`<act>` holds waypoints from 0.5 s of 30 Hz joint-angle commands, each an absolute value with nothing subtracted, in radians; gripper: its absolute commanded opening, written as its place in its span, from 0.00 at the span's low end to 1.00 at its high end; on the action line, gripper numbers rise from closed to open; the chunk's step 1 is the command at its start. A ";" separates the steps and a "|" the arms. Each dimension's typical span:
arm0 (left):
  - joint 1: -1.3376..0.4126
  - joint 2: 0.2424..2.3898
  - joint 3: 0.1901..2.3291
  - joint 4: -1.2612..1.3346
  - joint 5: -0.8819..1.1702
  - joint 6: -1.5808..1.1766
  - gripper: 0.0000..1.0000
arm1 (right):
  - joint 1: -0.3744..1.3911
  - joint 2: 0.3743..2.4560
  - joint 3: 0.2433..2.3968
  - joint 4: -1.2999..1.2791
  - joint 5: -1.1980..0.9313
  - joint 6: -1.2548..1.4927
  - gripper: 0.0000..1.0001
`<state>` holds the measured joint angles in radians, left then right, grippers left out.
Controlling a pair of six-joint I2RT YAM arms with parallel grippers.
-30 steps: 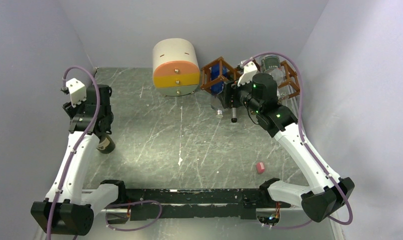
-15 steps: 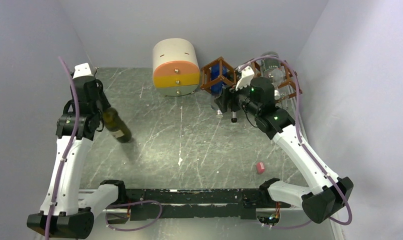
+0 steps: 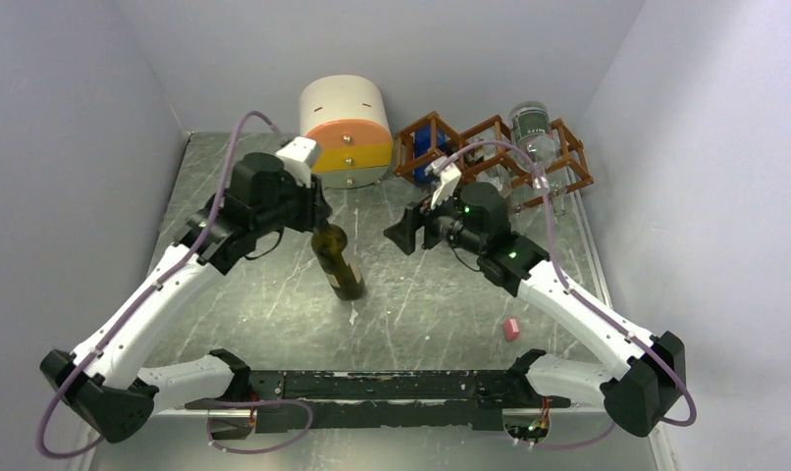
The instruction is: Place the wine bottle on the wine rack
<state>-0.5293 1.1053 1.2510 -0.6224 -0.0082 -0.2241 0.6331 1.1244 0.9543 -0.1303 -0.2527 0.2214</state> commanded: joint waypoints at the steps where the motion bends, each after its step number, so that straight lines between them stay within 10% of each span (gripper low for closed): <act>1: -0.630 1.115 1.257 -0.457 -0.054 -0.211 0.07 | 0.728 1.099 0.905 0.049 -0.205 0.227 0.78; 15: -0.770 1.123 1.216 -0.466 0.039 -0.111 0.55 | 0.802 1.144 0.789 0.271 -0.338 0.172 0.81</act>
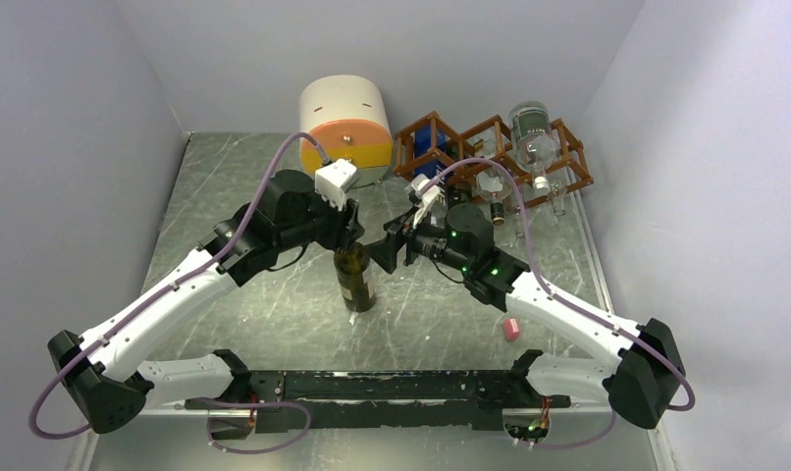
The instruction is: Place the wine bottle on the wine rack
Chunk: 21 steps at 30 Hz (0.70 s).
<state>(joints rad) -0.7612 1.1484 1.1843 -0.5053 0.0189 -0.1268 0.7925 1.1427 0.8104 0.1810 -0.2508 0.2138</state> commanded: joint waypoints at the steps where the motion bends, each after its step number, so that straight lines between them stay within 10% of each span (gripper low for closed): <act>1: -0.770 1.110 1.215 -0.462 0.035 -0.115 0.58 | 0.802 1.150 0.788 0.271 -0.349 0.165 0.81; 21: -0.771 0.847 1.059 -0.254 -0.209 -0.196 0.69 | 0.871 1.318 0.945 0.253 -0.296 0.072 0.61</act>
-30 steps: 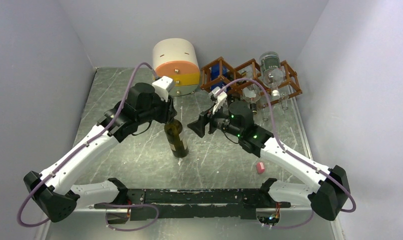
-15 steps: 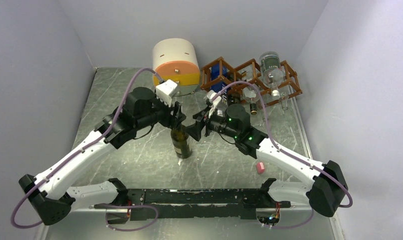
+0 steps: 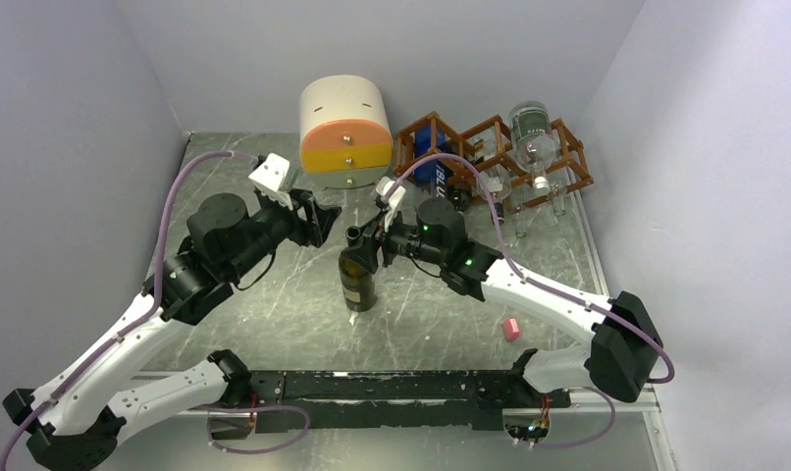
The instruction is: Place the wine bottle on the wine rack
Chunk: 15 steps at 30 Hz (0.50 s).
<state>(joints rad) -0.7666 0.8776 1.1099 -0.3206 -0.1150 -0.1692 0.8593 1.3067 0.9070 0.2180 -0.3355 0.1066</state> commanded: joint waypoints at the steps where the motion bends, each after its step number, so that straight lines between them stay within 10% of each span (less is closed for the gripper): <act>1: -0.771 0.842 1.050 -0.252 -0.219 -0.199 0.69 | 0.873 1.320 0.950 0.256 -0.293 0.067 0.54; 6: -0.771 0.827 1.007 -0.232 -0.256 -0.204 0.69 | 0.883 1.319 0.983 0.250 -0.247 0.030 0.22; 15: -0.770 0.793 0.906 -0.141 -0.214 -0.149 0.69 | 0.885 1.205 1.064 0.206 -0.083 0.007 0.05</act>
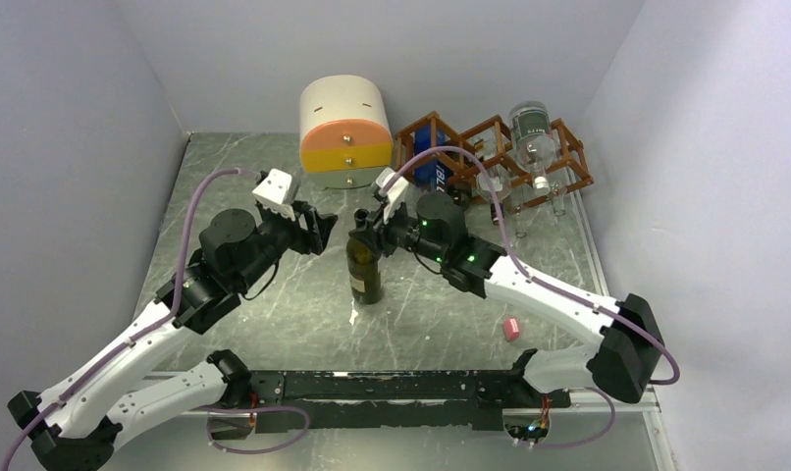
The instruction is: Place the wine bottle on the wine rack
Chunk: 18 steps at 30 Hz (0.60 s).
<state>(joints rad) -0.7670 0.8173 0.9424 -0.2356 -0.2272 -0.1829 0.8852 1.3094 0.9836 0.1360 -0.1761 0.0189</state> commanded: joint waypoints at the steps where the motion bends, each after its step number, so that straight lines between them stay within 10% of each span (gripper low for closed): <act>1: -0.771 0.793 0.894 -0.128 -0.205 -0.136 0.69 | 0.885 1.187 1.066 0.204 -0.064 0.013 0.03; 10: -0.770 0.815 0.741 0.042 -0.047 -0.121 0.99 | 0.886 1.052 1.067 0.218 0.066 0.096 0.00; 18: -0.771 0.905 0.673 0.169 0.321 -0.041 0.99 | 0.885 1.020 1.112 0.199 0.138 0.160 0.00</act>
